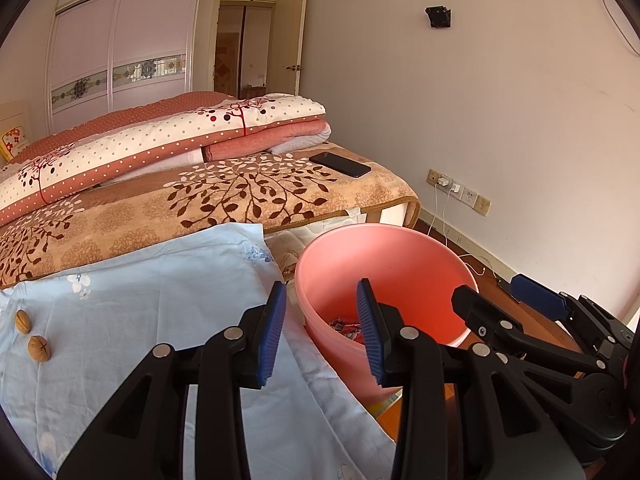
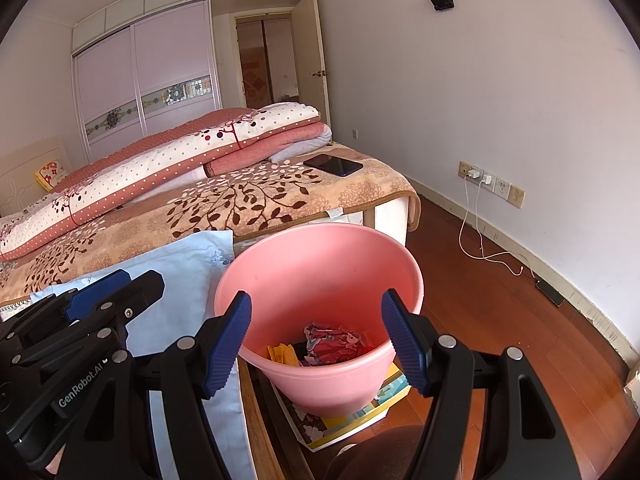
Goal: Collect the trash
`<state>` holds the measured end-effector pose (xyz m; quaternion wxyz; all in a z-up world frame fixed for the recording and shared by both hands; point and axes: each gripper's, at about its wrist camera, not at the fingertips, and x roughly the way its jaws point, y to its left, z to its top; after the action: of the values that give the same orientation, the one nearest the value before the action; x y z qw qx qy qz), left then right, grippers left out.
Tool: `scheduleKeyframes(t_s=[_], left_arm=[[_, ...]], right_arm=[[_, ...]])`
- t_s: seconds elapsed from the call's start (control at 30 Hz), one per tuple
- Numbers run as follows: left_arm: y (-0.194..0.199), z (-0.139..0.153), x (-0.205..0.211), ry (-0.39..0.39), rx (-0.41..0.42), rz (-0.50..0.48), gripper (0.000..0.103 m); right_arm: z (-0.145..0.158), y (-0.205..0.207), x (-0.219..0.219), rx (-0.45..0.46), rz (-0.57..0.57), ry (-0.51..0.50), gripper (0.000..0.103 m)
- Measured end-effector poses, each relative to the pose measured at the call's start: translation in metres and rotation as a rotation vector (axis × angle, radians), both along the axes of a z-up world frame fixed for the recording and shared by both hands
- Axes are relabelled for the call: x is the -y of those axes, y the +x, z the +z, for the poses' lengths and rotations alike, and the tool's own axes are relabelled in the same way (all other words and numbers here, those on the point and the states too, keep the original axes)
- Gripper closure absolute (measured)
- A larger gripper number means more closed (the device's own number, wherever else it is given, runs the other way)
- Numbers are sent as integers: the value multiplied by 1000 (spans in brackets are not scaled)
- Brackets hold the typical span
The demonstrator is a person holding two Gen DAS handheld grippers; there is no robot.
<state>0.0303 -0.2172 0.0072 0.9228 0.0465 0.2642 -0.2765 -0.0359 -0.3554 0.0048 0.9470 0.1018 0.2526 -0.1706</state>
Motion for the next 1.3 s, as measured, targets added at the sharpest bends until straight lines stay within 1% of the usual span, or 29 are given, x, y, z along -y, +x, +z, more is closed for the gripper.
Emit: scheduleKeyframes(t_s=[1.3], left_arm=[[5, -4, -8, -13, -20, 8, 66]], right_arm=[[-6, 5, -5, -22, -2, -13, 36]])
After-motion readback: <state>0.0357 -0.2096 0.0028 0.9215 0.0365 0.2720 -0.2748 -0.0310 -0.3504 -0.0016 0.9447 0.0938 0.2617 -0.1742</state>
